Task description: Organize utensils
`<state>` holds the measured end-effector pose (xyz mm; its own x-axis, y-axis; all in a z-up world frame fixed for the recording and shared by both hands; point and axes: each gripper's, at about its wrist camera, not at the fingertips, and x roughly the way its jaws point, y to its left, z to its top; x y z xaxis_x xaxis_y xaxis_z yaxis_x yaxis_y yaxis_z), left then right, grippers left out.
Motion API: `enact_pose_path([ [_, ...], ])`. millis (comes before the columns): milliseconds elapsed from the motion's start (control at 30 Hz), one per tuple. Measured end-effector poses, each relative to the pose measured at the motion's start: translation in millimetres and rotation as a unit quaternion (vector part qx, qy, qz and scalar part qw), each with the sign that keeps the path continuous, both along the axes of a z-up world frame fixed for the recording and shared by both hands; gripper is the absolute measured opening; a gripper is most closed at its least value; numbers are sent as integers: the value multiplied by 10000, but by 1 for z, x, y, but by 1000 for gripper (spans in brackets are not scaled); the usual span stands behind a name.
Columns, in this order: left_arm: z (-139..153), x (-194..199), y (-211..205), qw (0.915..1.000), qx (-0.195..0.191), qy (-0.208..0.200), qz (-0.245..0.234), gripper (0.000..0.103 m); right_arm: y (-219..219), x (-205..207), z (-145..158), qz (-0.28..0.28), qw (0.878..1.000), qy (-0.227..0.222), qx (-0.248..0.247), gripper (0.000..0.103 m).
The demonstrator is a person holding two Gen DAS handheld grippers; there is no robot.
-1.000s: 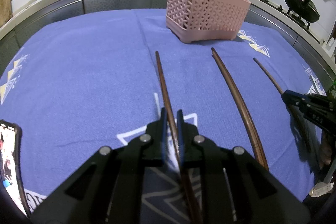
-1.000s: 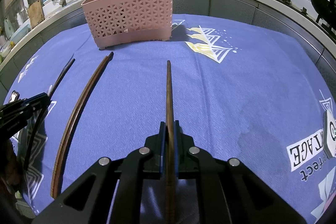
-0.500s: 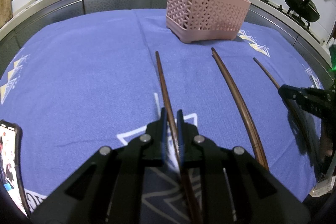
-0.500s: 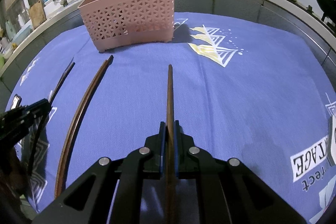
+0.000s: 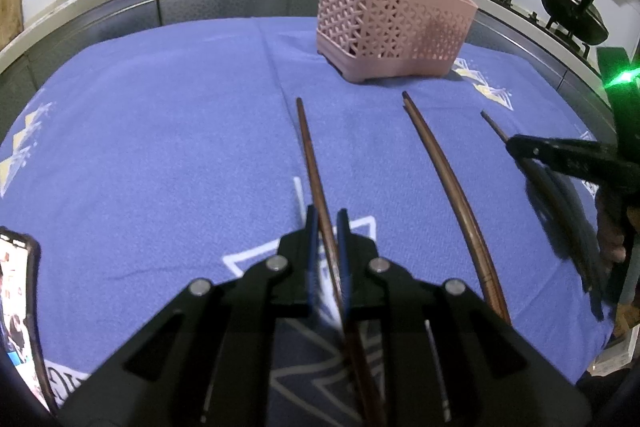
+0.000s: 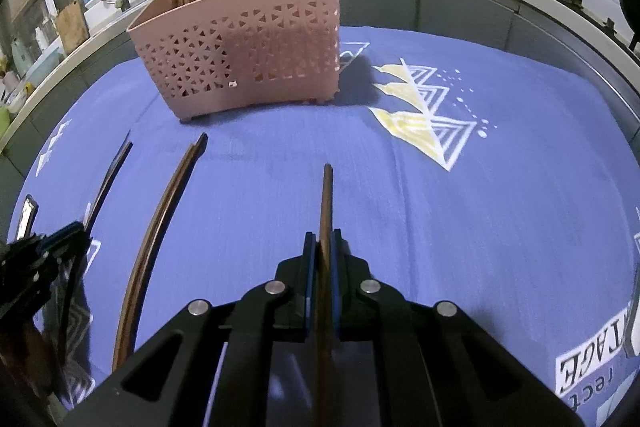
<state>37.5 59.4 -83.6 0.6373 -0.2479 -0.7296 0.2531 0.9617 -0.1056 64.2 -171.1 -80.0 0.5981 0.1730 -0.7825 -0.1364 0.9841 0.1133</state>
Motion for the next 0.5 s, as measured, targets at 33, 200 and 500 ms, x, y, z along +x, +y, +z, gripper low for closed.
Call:
enact_pose_path([
  [33, 0, 0, 1, 10000, -11, 2, -1, 10, 1, 3, 0, 4, 10000, -2, 9, 8],
  [200, 0, 0, 1, 10000, -20, 4, -3, 10, 6, 6, 0, 129, 9998, -83, -148, 7],
  [500, 0, 0, 1, 10000, 2, 0, -2, 10, -10, -8, -1, 13, 9999, -95, 41, 6],
])
